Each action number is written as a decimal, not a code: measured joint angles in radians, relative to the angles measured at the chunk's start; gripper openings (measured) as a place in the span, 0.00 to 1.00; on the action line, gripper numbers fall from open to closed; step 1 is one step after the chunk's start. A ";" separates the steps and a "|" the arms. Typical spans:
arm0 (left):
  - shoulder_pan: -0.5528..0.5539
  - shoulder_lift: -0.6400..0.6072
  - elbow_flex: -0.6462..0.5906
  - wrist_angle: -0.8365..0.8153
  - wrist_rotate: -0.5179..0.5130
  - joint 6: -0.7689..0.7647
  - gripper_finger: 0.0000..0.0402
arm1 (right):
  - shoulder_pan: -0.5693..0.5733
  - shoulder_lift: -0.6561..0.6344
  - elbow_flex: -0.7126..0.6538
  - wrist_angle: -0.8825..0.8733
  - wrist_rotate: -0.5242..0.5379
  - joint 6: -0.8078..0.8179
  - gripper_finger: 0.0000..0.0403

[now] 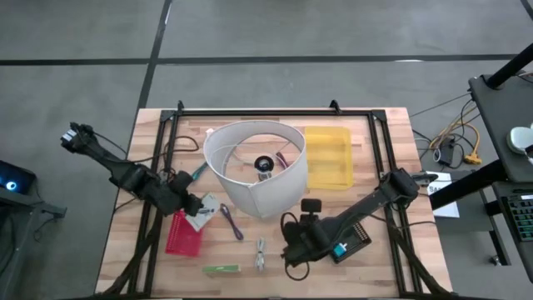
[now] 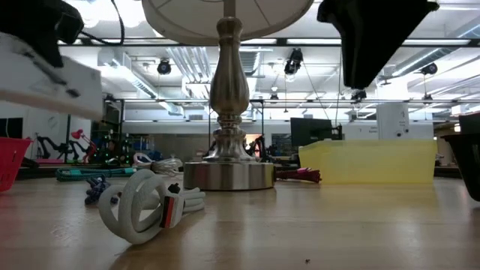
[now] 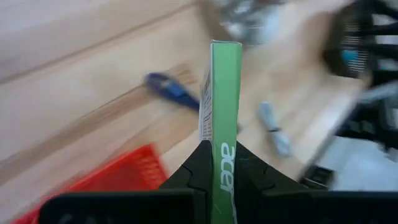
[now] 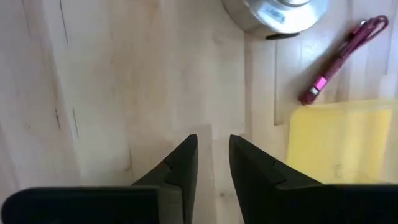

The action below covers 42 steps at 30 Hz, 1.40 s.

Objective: Pick and place items into bin
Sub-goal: Put the right card reader box into the red bin

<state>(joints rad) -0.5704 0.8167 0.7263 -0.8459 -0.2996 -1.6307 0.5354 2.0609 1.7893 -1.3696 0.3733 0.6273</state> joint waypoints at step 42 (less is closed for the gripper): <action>-0.386 0.702 0.595 -0.696 0.051 -0.616 0.04 | 0.001 -0.163 -0.039 -0.016 0.124 0.050 0.17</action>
<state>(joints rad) -0.9566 1.5185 1.3218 -1.5419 -0.2485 -2.2463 0.5362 1.8977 1.7508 -1.3857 0.4976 0.6775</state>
